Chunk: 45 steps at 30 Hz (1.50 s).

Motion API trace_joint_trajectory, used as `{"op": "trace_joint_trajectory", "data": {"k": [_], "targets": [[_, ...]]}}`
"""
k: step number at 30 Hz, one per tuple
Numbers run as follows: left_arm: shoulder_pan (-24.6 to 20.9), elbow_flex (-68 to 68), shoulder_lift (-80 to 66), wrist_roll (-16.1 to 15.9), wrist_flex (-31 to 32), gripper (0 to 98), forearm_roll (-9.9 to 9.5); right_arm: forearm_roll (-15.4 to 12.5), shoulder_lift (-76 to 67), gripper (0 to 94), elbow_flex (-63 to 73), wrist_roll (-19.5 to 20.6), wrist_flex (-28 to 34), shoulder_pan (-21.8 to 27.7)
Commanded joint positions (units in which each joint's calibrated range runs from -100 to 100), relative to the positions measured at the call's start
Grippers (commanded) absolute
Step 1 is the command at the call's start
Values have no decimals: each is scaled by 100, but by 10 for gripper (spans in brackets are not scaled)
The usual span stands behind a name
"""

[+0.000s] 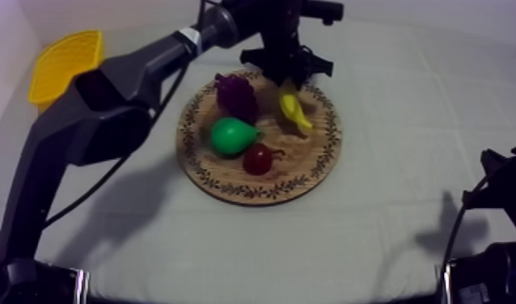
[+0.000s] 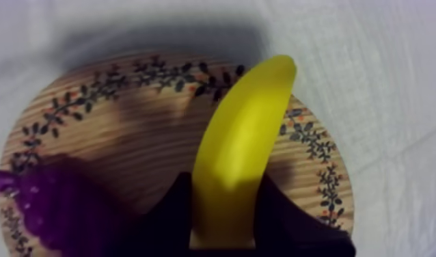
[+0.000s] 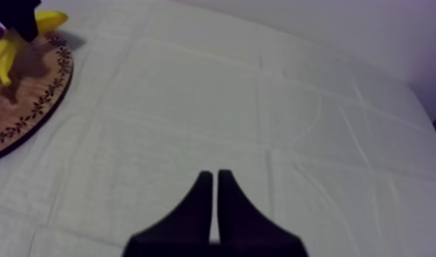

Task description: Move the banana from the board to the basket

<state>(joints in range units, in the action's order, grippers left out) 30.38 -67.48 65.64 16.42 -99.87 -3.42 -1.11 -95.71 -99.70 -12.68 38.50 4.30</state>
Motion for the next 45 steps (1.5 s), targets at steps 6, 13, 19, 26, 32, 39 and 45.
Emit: {"op": "trace_joint_trajectory", "data": {"k": [6, 13, 19, 26, 32, 39, 45], "targets": [[-204, 1690, -2119, 121, 11, 126, -266, 1, -4, 6, 3, 1, -3, -1], [-647, 2811, -3803, 14, 11, 116, -632, 1, -4, 6, 3, 1, -3, -1], [-1198, 3369, -4702, -240, 78, 110, -870, 1, -4, 6, 3, 1, -3, -1], [-2057, 4135, -5200, -528, 703, 110, -924, 1, -4, 6, 3, 1, -3, -1], [-2772, 4590, -5178, -744, 1229, 107, -956, 1, -4, 6, 3, 1, -3, -1], [-3397, 4830, -4814, -971, 1671, 103, -901, 1, -4, 6, 3, 1, -3, -1], [-3712, 5002, -4411, -1123, 1993, 110, -817, 1, -4, 6, 3, 5, -3, -1]]}}
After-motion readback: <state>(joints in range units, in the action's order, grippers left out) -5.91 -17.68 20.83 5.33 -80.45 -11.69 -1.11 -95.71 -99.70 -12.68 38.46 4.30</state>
